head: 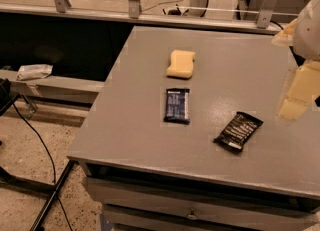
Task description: Pick rxbar chocolate
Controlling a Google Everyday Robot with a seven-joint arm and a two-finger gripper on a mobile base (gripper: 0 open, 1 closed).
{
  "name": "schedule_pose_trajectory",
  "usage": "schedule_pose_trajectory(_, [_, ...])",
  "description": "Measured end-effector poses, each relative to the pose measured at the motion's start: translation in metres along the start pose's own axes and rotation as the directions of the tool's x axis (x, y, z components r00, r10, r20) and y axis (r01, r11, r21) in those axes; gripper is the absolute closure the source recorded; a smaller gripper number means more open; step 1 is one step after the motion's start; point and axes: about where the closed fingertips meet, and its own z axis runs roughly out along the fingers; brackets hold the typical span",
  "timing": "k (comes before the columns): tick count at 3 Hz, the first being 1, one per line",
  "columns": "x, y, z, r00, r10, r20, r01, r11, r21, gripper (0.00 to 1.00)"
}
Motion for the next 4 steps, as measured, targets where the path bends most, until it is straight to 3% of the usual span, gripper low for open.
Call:
schedule_pose_trajectory(1, [0.000, 0.001, 0.001, 1.000, 0.004, -0.001, -0.004, 1.0000, 0.001, 0.00])
schedule_pose_trajectory(2, [0.004, 0.017, 0.035, 0.994, 0.103, -0.029, -0.103, 0.9947, 0.009, 0.00])
schedule_pose_trajectory(3, [0.007, 0.029, 0.067, 0.982, 0.185, -0.040, -0.185, 0.9827, 0.001, 0.00])
schedule_pose_trajectory(4, [0.013, 0.033, 0.111, 0.965, 0.258, -0.041, -0.260, 0.9636, -0.061, 0.00])
